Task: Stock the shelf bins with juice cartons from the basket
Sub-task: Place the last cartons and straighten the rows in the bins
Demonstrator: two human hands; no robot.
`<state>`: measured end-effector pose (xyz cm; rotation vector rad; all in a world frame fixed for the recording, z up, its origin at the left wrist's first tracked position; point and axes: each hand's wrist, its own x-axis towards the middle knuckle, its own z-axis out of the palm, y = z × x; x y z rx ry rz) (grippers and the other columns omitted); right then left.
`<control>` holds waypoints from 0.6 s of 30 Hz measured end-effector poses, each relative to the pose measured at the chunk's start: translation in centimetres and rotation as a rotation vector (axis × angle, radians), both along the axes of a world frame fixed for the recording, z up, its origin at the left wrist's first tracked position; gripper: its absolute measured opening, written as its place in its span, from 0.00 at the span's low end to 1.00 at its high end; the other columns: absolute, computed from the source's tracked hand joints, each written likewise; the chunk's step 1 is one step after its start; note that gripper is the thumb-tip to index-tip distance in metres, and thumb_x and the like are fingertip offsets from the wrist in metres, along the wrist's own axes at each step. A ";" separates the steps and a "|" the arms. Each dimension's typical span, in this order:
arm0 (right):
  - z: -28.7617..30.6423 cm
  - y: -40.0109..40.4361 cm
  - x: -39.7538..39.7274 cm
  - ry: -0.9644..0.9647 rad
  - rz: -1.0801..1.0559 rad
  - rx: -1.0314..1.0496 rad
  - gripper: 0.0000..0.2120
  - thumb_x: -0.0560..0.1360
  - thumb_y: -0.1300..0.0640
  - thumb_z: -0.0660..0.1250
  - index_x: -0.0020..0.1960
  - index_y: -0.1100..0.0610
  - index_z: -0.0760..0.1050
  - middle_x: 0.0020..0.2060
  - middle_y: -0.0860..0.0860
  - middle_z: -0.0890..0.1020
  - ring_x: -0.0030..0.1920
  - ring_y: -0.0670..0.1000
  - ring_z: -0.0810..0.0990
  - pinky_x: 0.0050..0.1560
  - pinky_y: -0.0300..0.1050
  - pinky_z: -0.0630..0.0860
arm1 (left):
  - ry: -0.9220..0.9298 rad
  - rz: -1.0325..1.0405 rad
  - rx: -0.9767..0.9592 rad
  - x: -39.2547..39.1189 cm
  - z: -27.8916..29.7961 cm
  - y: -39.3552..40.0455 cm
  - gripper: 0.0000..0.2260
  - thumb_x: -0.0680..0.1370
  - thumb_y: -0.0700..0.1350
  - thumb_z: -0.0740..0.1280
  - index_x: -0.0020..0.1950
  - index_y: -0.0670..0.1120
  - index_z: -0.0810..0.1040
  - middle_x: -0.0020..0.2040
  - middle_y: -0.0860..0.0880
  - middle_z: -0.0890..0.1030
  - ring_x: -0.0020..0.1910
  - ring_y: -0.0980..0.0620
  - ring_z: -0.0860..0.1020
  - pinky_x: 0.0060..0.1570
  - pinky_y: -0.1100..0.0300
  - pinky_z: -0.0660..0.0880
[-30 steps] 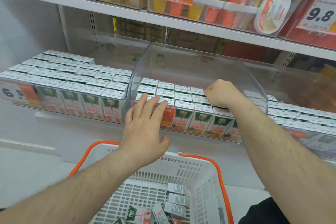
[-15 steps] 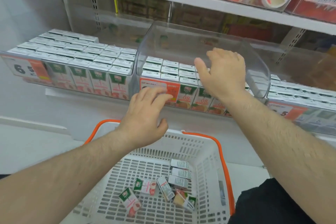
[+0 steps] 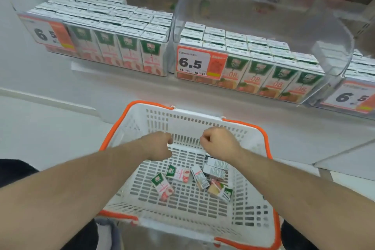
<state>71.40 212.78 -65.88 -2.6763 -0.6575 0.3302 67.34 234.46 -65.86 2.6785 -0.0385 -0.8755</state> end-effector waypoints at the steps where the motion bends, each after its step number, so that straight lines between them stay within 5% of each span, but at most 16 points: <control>1: -1.8 -0.1 -0.1 0.087 -0.050 -0.031 0.15 0.78 0.55 0.61 0.33 0.53 0.71 0.32 0.48 0.75 0.37 0.52 0.76 0.42 0.46 0.75 | 0.022 0.035 -0.011 -0.1 -1.3 -0.2 0.21 0.78 0.47 0.64 0.71 0.47 0.68 0.69 0.47 0.71 0.63 0.48 0.73 0.60 0.55 0.72; 4: -6.8 -0.6 -1.1 0.307 -0.147 -0.108 0.10 0.76 0.56 0.60 0.37 0.54 0.76 0.38 0.50 0.81 0.39 0.51 0.79 0.45 0.49 0.79 | 0.095 0.176 -0.071 -0.4 -5.5 -1.3 0.21 0.78 0.45 0.63 0.71 0.46 0.67 0.65 0.46 0.74 0.51 0.50 0.77 0.49 0.56 0.75; 7: -10.0 -1.0 -2.7 0.461 -0.203 -0.204 0.11 0.77 0.54 0.60 0.55 0.54 0.77 0.51 0.52 0.82 0.48 0.54 0.81 0.49 0.48 0.79 | 0.168 0.306 -0.100 -0.9 -9.4 -2.7 0.23 0.78 0.44 0.63 0.73 0.46 0.65 0.64 0.44 0.75 0.49 0.48 0.78 0.37 0.60 0.72; 10: -12.0 -1.1 -3.8 0.420 -0.167 -0.349 0.20 0.78 0.50 0.58 0.69 0.49 0.70 0.57 0.52 0.81 0.55 0.55 0.80 0.52 0.48 0.78 | 0.180 0.271 -0.014 -1.3 -12.7 -3.9 0.26 0.77 0.44 0.65 0.74 0.47 0.63 0.69 0.44 0.68 0.61 0.44 0.75 0.52 0.53 0.77; 14: -14.1 -0.2 -4.6 0.337 -0.102 -0.533 0.30 0.78 0.44 0.57 0.76 0.52 0.57 0.54 0.52 0.82 0.52 0.56 0.81 0.44 0.46 0.75 | 0.107 0.150 0.164 -1.5 -15.8 -5.0 0.31 0.75 0.44 0.67 0.75 0.50 0.59 0.73 0.43 0.62 0.70 0.42 0.65 0.65 0.48 0.70; 18: -15.4 0.8 -5.3 0.392 -0.110 -0.616 0.35 0.78 0.58 0.62 0.78 0.59 0.47 0.47 0.56 0.82 0.41 0.56 0.79 0.31 0.45 0.69 | 0.154 0.118 0.186 -2.1 -18.1 -5.4 0.37 0.76 0.44 0.68 0.78 0.58 0.50 0.78 0.44 0.51 0.74 0.41 0.58 0.69 0.45 0.65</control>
